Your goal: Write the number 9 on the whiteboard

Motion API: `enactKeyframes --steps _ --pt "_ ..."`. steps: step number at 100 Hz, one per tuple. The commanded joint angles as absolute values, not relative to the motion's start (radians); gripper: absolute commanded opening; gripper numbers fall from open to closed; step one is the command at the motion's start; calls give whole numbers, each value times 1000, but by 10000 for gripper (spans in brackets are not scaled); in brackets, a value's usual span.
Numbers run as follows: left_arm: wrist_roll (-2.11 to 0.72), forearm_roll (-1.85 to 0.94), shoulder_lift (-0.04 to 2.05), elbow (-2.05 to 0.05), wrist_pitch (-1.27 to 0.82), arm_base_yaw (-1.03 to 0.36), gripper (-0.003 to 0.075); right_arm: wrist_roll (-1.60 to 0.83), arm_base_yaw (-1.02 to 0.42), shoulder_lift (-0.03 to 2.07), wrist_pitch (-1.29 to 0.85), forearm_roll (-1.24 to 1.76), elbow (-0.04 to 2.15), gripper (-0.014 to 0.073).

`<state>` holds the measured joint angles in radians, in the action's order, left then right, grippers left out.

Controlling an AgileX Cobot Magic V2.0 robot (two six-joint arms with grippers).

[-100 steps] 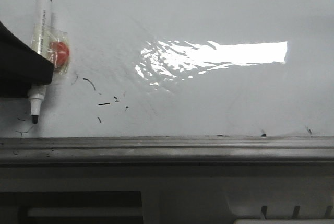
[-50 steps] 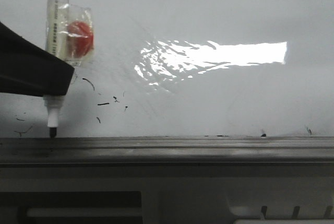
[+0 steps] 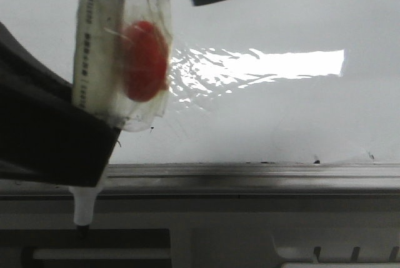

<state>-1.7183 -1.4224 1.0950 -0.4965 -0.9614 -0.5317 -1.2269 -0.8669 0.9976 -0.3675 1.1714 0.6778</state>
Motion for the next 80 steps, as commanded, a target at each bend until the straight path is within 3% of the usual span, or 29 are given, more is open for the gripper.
enactKeyframes --steps 1,16,21,40,51,61,70,76,80 --pt "-1722 -1486 1078 -526 -988 -542 -18 -1247 -904 1052 -313 1217 754 456" --pt "-1722 -1499 1078 -526 -988 -542 -18 -1247 -908 1143 -265 1271 788 428" --pt "-1722 -1511 1076 -526 -988 -542 -18 -1247 -908 1153 -252 1278 788 354" --pt "-1723 -1563 1057 -526 -986 -542 -18 -1247 -908 1145 -298 1264 788 -76" --pt "-1707 -1579 1053 -526 -1003 -542 1 -1247 -908 1129 -287 1234 788 -67" --pt "-1643 -1592 1041 -526 -1028 -542 154 -1247 -908 1087 -266 1161 792 -67" --pt "-1558 -1594 1010 -526 -1044 -540 391 -1247 -908 1034 -239 1093 793 -67" --pt "-1534 -1582 982 -526 -1056 -536 477 -1247 -908 997 -241 1041 793 -67" --pt "-1517 -1574 958 -526 -1063 -528 496 -1247 -906 968 -254 1008 793 -68"
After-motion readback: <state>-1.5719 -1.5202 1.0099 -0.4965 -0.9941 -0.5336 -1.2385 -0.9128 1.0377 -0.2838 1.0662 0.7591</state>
